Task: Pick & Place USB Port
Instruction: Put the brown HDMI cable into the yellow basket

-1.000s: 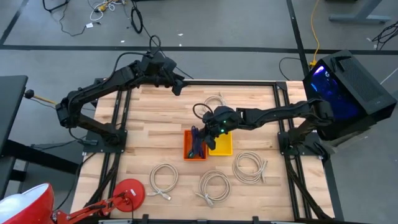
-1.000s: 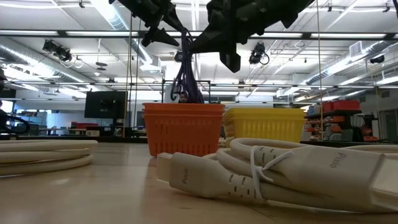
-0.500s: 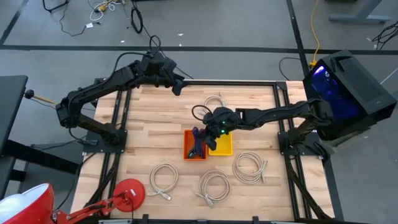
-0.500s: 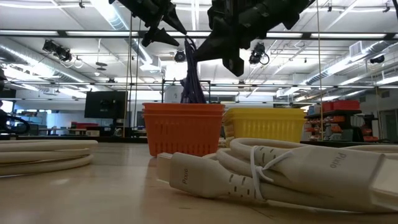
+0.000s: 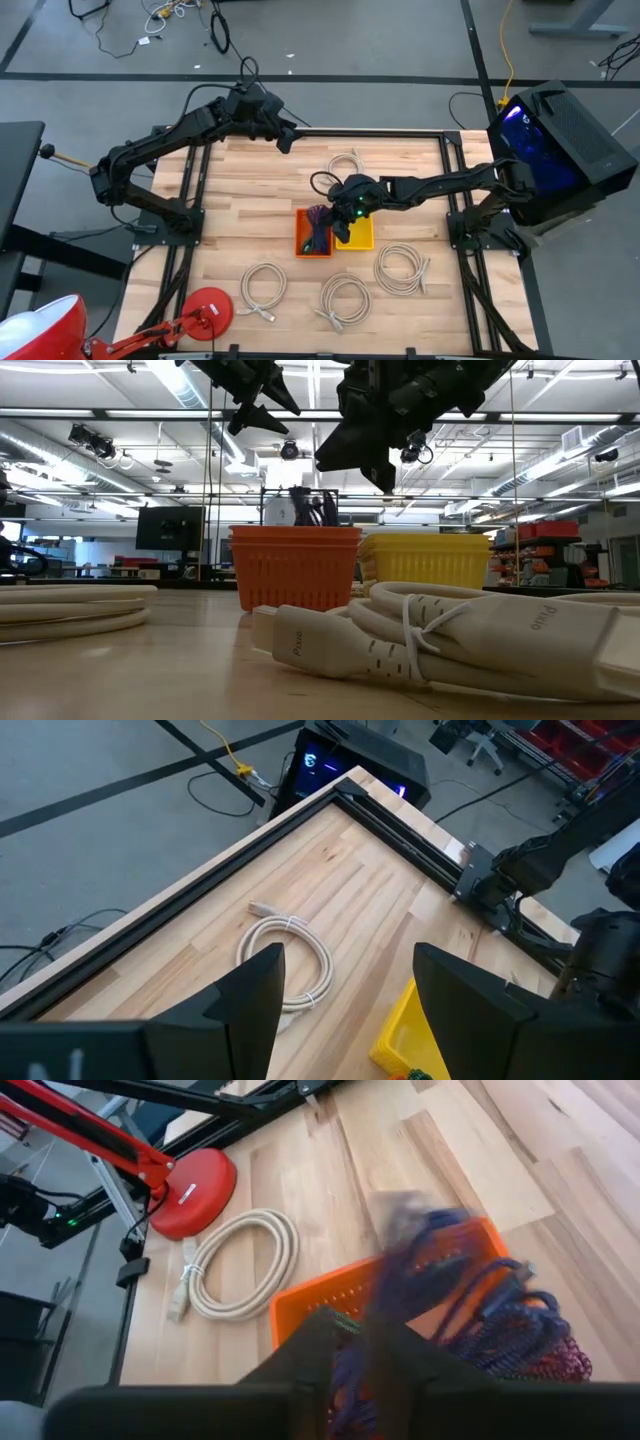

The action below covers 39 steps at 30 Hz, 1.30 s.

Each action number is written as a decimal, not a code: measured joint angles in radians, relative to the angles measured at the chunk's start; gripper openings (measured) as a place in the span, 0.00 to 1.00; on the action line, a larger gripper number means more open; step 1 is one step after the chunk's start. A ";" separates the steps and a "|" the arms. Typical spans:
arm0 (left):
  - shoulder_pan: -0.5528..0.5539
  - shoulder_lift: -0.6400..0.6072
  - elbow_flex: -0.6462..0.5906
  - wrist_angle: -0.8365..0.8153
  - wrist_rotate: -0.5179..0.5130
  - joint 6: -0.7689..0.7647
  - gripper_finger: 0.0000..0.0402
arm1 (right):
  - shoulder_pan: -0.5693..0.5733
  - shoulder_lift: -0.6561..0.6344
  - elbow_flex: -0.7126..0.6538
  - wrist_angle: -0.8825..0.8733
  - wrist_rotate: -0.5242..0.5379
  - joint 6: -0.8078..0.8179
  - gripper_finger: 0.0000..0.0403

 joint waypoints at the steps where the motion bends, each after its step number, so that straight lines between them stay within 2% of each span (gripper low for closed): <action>1: 0.000 0.000 0.000 0.000 0.000 0.000 0.57 | 0.000 0.000 0.000 0.000 0.000 0.000 0.18; 8: 0.000 0.000 0.000 0.000 0.000 0.000 0.57 | 0.000 0.000 0.000 0.010 0.002 0.010 0.30; 15: 0.000 0.000 0.000 0.000 0.000 0.000 0.57 | -0.020 -0.016 0.000 0.078 0.005 -0.010 0.32; 19: -0.004 0.000 0.000 -0.003 0.000 -0.001 0.57 | -0.095 -0.083 0.000 0.084 0.012 -0.039 0.30; 25: -0.023 0.000 0.000 -0.010 0.000 0.000 0.57 | -0.223 -0.152 0.001 -0.008 0.008 -0.080 0.29; 31: -0.044 0.003 0.000 -0.009 -0.001 0.001 0.57 | -0.356 -0.140 0.001 -0.162 -0.051 -0.090 0.38; 34: -0.051 0.003 0.000 -0.008 -0.011 0.001 0.57 | -0.409 -0.135 0.001 -0.176 -0.072 -0.079 0.44; 39: -0.054 0.003 0.000 -0.007 -0.019 0.000 0.57 | -0.468 -0.134 0.001 -0.261 -0.063 -0.102 0.48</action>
